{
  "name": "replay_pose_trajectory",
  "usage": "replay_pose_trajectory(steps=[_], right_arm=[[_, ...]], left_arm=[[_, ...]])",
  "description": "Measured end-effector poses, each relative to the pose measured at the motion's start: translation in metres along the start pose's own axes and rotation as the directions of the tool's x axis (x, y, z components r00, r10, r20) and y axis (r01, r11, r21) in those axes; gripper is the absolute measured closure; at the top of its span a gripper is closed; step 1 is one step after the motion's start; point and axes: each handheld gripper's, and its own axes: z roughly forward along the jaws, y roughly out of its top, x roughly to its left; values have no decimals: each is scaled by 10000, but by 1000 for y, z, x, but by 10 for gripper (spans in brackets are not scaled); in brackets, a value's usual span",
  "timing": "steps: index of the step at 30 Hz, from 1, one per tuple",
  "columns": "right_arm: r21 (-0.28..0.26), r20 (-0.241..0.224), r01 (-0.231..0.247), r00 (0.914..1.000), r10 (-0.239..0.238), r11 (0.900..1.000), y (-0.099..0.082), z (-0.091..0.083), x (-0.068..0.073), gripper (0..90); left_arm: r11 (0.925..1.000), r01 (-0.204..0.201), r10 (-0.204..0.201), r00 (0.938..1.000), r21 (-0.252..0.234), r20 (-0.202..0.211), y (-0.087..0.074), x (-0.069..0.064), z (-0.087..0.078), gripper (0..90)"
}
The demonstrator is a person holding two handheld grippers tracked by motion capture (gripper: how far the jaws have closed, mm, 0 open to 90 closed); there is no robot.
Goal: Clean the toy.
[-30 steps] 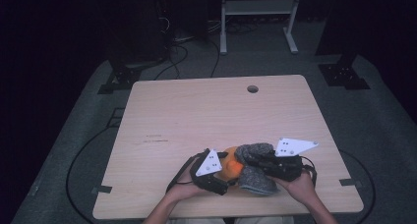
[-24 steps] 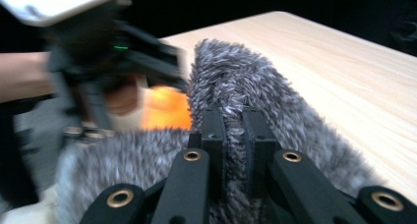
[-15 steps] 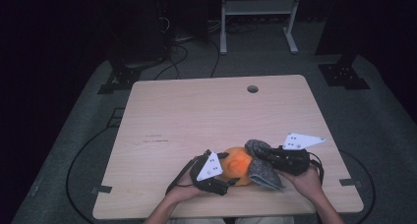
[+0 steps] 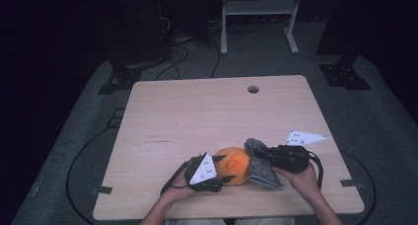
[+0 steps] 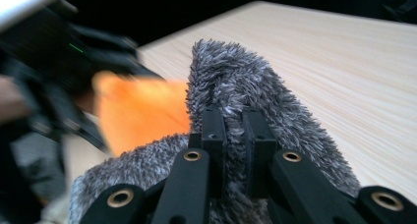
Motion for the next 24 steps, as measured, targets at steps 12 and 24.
replay_pose_trajectory(steps=[12,24], right_arm=[[260,143,-298,9995,294,9992,-9,-2,-5,815],[282,386,-315,9988,304,9991,-8,-2,-4,815]], left_arm=[[9995,312,-311,9991,-39,285,-9,7,-4,351],[9991,424,-422,9989,-73,225,-9,7,-3,330]])
